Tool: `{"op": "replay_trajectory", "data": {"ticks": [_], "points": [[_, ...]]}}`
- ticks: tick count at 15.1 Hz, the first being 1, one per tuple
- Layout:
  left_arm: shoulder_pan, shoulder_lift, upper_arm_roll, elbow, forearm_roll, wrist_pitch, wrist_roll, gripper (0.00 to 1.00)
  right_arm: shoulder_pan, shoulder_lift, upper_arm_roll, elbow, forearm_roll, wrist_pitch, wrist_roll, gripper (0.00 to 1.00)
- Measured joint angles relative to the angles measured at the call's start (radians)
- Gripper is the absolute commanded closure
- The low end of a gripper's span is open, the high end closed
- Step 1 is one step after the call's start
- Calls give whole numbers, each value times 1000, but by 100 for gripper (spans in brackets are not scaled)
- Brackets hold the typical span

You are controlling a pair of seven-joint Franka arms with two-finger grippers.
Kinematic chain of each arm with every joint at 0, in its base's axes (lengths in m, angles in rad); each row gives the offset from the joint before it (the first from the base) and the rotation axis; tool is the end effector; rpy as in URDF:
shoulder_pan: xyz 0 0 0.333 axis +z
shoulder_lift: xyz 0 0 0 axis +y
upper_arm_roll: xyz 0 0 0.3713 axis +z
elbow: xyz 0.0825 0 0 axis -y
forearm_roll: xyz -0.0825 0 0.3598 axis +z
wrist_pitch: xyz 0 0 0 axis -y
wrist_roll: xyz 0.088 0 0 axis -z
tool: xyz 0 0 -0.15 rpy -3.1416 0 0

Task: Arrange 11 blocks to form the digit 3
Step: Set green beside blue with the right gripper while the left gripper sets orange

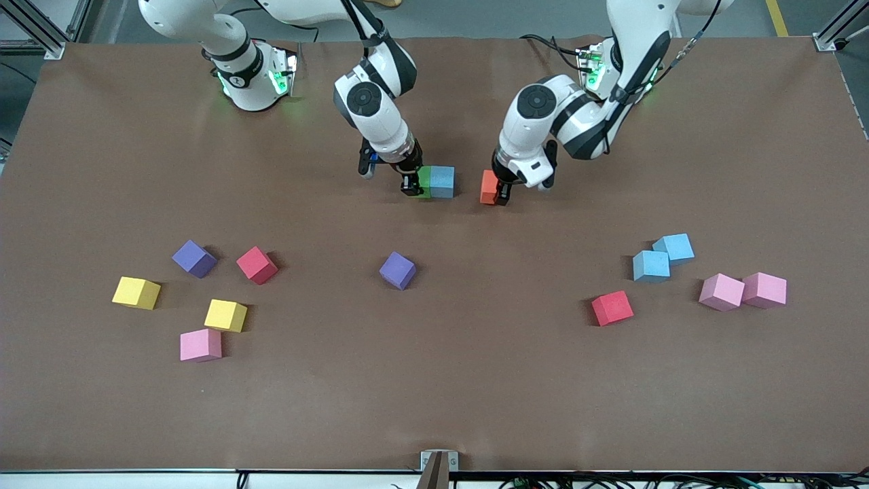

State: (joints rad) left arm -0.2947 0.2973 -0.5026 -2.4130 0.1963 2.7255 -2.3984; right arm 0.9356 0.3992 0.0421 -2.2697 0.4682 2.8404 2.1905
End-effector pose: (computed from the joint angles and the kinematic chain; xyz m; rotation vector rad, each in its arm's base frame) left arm 0.3487 -0.3677 0.2418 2.3085 2.0374 -0.0899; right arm 0.3313 0.4594 0.2254 -2.0084 2.1829 0.2884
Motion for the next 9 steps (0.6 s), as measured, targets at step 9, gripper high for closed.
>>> {"op": "replay_trajectory", "data": {"ticks": [9], "points": [[-65,50,0,55,0,0,-214,71,0,61,1,17,4,-26,6,0]]}}
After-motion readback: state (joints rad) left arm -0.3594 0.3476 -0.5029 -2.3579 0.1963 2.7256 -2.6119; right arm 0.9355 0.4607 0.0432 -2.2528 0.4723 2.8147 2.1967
